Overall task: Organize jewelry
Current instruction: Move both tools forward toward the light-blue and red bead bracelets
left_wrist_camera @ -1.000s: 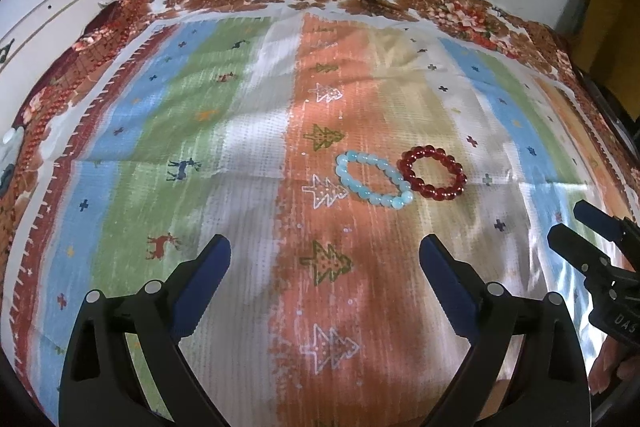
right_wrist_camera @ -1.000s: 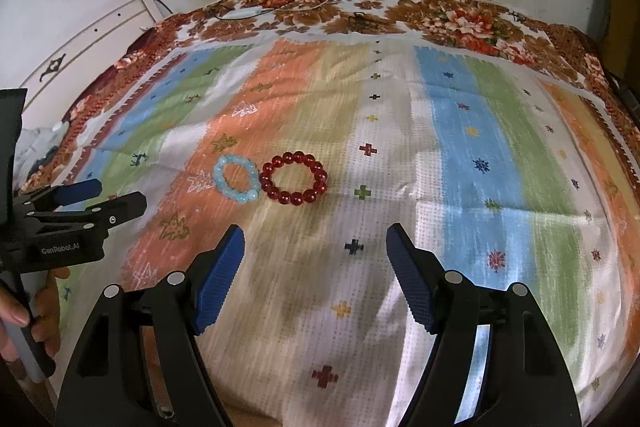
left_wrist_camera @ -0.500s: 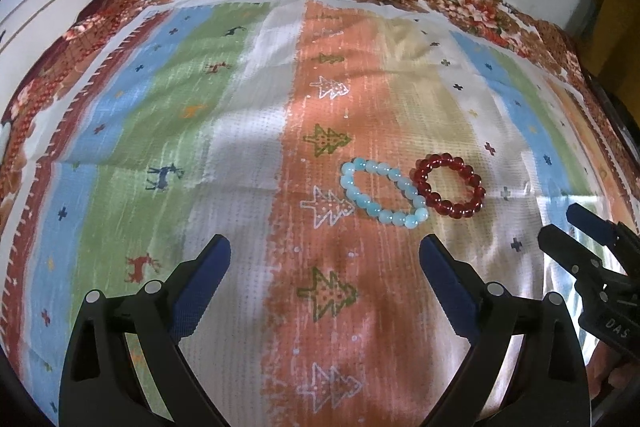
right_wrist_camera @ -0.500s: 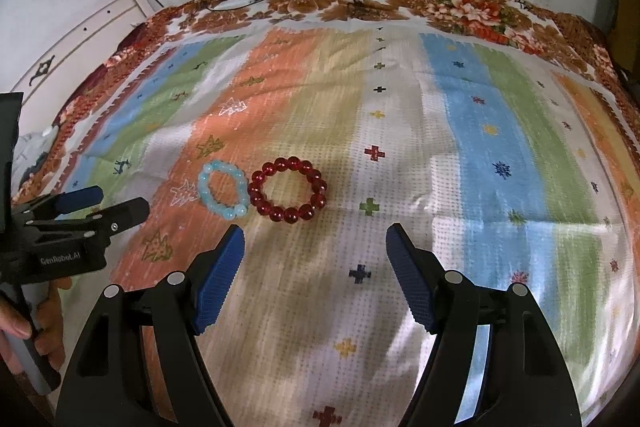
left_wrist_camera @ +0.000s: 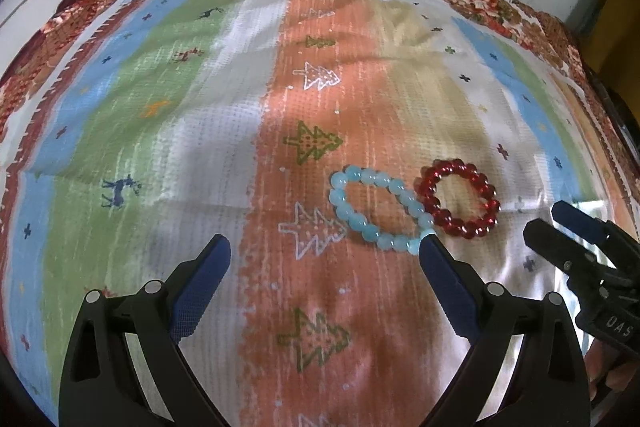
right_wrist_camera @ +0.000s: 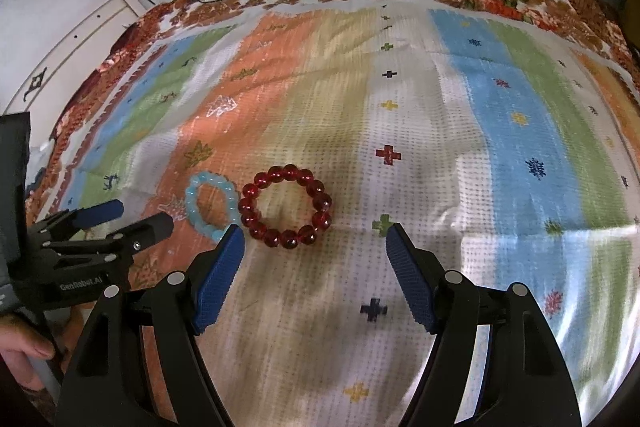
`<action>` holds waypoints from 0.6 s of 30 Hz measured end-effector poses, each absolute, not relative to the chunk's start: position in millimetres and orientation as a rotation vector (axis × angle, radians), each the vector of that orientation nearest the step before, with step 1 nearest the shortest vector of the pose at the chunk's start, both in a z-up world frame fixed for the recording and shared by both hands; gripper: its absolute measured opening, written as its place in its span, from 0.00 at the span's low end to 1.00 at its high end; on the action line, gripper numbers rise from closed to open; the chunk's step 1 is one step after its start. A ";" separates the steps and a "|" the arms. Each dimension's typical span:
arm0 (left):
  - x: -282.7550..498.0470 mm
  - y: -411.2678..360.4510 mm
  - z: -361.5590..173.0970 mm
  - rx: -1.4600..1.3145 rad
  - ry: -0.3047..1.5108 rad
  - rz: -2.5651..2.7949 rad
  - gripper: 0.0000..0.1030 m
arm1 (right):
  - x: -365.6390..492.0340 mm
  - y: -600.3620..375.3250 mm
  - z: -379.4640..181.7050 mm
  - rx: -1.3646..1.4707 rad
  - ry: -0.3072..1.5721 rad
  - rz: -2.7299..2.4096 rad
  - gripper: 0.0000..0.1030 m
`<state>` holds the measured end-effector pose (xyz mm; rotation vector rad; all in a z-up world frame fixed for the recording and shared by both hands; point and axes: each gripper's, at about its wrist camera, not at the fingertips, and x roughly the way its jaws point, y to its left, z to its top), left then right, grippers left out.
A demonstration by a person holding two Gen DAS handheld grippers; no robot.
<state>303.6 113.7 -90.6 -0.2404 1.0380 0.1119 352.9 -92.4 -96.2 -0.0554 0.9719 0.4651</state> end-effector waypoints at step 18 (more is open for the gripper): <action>323.9 116.7 -101.3 -0.224 1.043 0.126 0.91 | 373.0 -87.9 -115.7 -0.065 1.014 0.443 0.71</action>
